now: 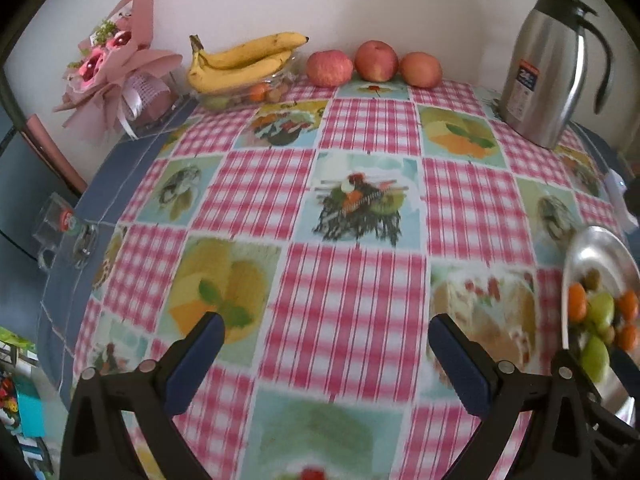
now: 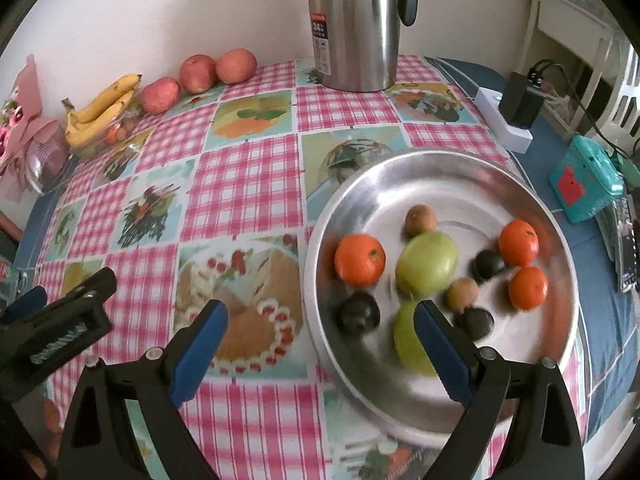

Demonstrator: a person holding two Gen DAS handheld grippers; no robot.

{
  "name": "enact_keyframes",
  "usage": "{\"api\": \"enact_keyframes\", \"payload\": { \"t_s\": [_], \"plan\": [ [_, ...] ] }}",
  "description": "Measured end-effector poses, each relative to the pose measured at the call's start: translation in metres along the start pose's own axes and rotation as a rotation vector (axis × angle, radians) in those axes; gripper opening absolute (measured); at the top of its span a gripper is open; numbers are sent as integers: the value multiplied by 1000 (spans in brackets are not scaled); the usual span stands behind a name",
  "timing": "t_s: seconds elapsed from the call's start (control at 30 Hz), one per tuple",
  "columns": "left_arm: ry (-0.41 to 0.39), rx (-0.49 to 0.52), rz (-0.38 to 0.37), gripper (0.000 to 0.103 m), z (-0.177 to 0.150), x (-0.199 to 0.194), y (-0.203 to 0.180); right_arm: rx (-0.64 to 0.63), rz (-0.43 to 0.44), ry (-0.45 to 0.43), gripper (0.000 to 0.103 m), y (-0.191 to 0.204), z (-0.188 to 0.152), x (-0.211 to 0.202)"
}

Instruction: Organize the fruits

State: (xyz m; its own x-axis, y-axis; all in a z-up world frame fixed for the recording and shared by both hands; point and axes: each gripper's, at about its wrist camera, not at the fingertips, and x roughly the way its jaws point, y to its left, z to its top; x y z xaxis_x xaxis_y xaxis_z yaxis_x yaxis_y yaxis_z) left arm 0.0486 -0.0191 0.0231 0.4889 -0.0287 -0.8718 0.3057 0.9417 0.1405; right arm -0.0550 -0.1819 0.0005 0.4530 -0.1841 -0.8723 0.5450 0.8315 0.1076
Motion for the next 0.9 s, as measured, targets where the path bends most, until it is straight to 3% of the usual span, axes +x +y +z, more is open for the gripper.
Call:
{"api": "enact_keyframes", "payload": {
  "t_s": [0.2,0.33,0.47,0.9],
  "plan": [
    [-50,32,-21,103,-31,-32,12,-13,2,-4,94,2,-26,-20],
    [-33,54,-52,103,-48,-35,16,-12,-8,-36,94,1,-33,-35],
    [-33,47,-60,103,-48,-36,18,6,-16,-78,94,-3,-35,-47],
    [-17,19,-63,103,-44,-29,27,-2,1,-38,94,1,-35,-38]
  ]
}}
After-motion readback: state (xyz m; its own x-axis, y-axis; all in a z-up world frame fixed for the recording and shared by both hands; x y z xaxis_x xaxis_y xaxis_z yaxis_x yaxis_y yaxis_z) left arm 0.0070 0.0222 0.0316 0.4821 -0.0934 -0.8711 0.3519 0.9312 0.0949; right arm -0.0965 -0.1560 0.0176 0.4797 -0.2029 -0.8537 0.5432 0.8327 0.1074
